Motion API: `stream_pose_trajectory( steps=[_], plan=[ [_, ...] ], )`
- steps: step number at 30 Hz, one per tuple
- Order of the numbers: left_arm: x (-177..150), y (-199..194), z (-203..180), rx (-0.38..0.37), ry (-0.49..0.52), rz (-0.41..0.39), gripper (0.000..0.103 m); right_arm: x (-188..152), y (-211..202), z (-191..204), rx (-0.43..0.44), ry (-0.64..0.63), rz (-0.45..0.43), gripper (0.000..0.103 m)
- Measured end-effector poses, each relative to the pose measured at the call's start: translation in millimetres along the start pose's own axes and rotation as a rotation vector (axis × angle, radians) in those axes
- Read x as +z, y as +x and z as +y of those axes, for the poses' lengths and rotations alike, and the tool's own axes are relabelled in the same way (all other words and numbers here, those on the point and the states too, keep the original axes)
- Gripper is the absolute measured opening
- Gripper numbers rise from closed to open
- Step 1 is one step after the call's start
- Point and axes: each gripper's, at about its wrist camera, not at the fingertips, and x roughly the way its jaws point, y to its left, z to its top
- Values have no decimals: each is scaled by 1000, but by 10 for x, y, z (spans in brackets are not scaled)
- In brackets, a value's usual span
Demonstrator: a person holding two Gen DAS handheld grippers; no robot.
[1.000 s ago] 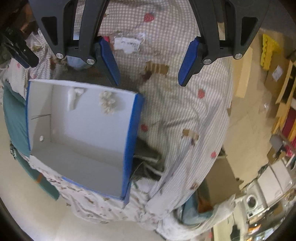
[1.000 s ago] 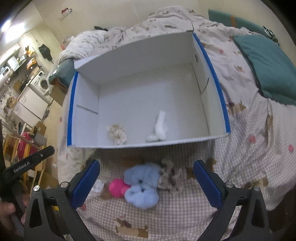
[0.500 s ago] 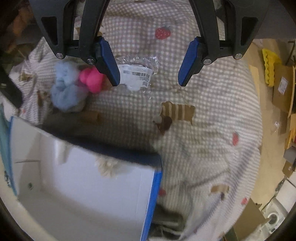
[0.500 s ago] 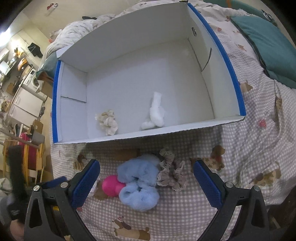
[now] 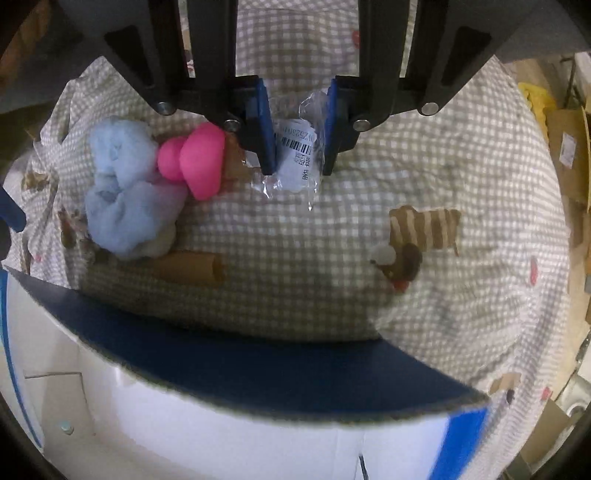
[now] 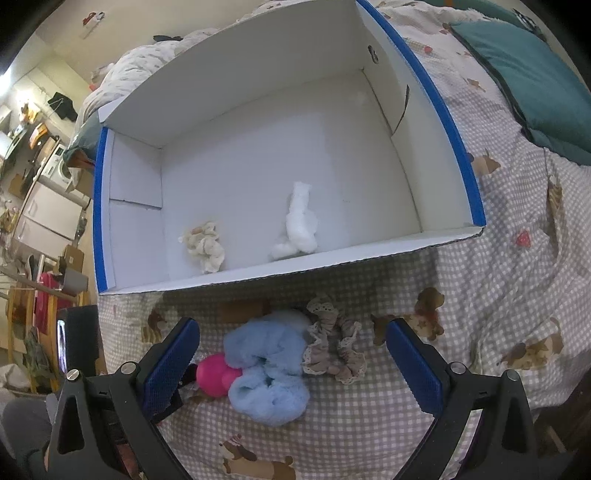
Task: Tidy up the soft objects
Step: 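Grasp the clear plastic bag with the left tool while the right tool grasps the beige lace scrunchie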
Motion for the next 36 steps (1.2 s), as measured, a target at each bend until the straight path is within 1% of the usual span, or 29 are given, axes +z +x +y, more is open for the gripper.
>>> stream_pose_trajectory(
  steps=[4, 8, 10, 11, 12, 13, 14, 15, 17, 19, 22, 23, 25, 26, 27, 28, 29, 30, 32, 36],
  plan=[
    [11, -273, 117, -7, -42, -66, 21, 1, -2, -3, 1, -5, 2, 103],
    [-36, -592, 231, 31, -96, -151, 21, 3, -49, -124, -34, 24, -28, 103],
    [-69, -729, 269, 15, -115, -179, 21, 15, -56, -204, -43, 48, -33, 103],
    [-71, -787, 307, 6, -122, -193, 21, 18, -46, -249, -44, 61, -29, 93],
    [-80, -844, 317, 5, -123, -204, 21, 19, -22, -291, -45, 72, -19, 87],
    [-71, -918, 319, 6, -123, -221, 21, 16, 20, -333, -49, 84, -1, 76],
    [-66, -938, 316, 8, -122, -229, 21, 9, 76, -375, -52, 95, 20, 69],
    [-47, -939, 340, 9, -121, -235, 21, 2, 140, -411, -53, 104, 42, 66],
    [-63, -926, 335, 8, -122, -236, 21, -18, 275, -472, -38, 130, 93, 65],
    [-36, -885, 373, 0, -126, -227, 21, -44, 414, -544, -5, 179, 150, 65],
    [-27, -881, 368, 6, -124, -230, 21, -71, 567, -564, -28, 183, 194, 65],
    [-29, -878, 360, 8, -122, -230, 21, -74, 621, -536, -28, 172, 208, 65],
    [-33, -859, 360, 8, -120, -228, 21, -78, 724, -482, -64, 128, 231, 65],
    [-35, -855, 357, 8, -120, -227, 21, -102, 760, -448, -76, 114, 240, 63],
    [-38, -851, 354, 7, -121, -225, 21, -113, 794, -425, -86, 98, 246, 58],
    [-35, -846, 351, 7, -120, -224, 21, -121, 810, -400, -82, 81, 248, 35],
    [-34, -844, 349, 8, -120, -224, 21, -123, 818, -370, -69, 67, 250, 16],
    [-34, -844, 350, 9, -119, -224, 21, -122, 806, -344, -64, 55, 246, 12],
    [-32, -843, 344, 12, -116, -226, 21, -127, 738, -295, -48, 35, 221, 9],
    [-36, -869, 354, 13, -119, -235, 21, -128, 498, -251, -28, 30, 144, 9]
  ],
)
